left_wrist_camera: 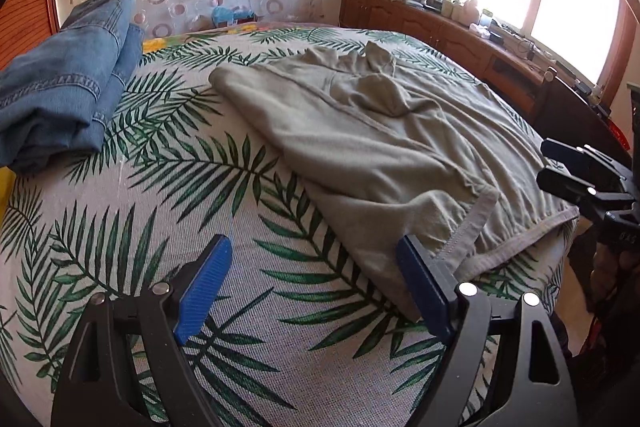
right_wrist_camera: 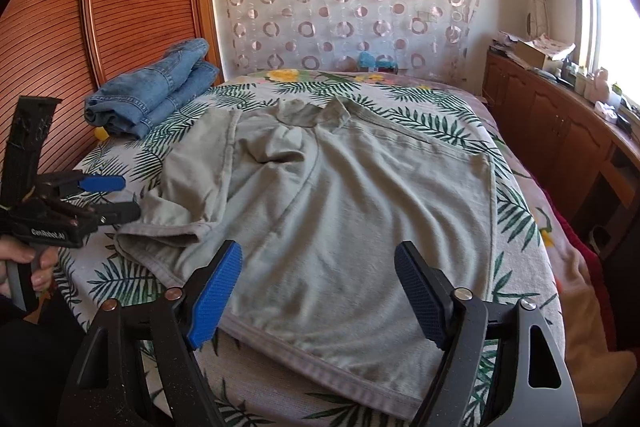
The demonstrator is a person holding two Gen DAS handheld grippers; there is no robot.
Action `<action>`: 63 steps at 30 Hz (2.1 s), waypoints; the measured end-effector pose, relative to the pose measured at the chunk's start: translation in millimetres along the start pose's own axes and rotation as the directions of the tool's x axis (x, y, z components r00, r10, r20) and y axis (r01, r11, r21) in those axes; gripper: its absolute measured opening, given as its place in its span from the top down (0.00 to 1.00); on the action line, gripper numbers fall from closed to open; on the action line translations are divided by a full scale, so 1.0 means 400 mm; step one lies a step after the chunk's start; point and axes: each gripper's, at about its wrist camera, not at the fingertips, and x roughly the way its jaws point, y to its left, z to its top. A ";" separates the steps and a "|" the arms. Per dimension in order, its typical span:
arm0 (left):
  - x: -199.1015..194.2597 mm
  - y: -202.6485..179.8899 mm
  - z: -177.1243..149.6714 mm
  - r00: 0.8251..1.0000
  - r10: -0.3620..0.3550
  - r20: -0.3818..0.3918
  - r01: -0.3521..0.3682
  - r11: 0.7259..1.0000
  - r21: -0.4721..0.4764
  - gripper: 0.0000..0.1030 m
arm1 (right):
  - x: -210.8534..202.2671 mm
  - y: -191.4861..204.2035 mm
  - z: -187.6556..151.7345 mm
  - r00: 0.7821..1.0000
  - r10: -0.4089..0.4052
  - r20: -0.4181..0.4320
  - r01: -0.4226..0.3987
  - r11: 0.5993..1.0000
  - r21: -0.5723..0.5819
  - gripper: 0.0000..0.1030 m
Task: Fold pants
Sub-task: 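Move the right gripper to the pants leg edge, then grasp the pants leg with the right gripper and fold it over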
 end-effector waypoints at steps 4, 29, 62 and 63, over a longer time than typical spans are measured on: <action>0.001 -0.009 -0.006 1.000 0.023 0.009 -0.023 1.000 0.019 0.17 | 0.013 0.015 0.013 1.000 0.025 -0.002 -0.025 1.000 -0.009 0.35; -0.010 -0.009 -0.021 0.998 0.032 0.058 -0.034 0.999 0.030 0.17 | 0.129 0.077 0.038 0.976 0.185 -0.117 -0.187 0.982 -0.014 0.64; -0.043 -0.052 0.042 0.997 -0.008 0.076 0.004 0.999 0.048 0.17 | -0.084 0.049 0.038 0.991 0.078 0.109 -0.068 0.994 -0.088 0.94; -0.042 -0.057 0.051 0.997 -0.015 0.079 0.011 0.999 0.053 0.17 | -0.088 0.042 0.036 0.991 0.072 0.112 -0.063 0.995 -0.082 0.94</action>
